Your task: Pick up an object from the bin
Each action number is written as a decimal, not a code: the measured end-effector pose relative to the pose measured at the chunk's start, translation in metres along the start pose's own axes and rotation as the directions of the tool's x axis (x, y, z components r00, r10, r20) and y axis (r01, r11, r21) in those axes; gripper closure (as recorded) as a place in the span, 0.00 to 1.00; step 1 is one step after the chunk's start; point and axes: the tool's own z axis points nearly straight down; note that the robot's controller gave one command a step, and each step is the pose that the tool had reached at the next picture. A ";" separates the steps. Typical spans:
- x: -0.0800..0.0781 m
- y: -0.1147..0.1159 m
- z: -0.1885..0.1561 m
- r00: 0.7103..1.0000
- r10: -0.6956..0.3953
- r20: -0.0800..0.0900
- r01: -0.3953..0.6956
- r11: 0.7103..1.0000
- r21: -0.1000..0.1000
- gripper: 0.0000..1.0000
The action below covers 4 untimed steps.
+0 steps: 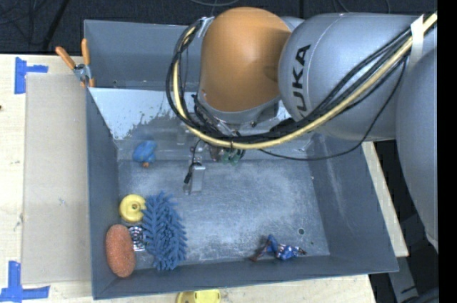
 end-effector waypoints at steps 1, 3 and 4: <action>-0.001 -0.001 -0.005 1.000 0.003 0.006 -0.003 1.000 -0.001 0.00; -0.032 -0.008 0.054 1.000 -0.022 0.011 0.022 1.000 -0.002 0.00; 0.026 0.017 0.089 0.998 -0.058 0.010 0.058 0.998 -0.001 0.00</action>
Offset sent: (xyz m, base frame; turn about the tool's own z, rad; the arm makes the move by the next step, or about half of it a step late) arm -0.0375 0.0318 -0.0919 -0.1401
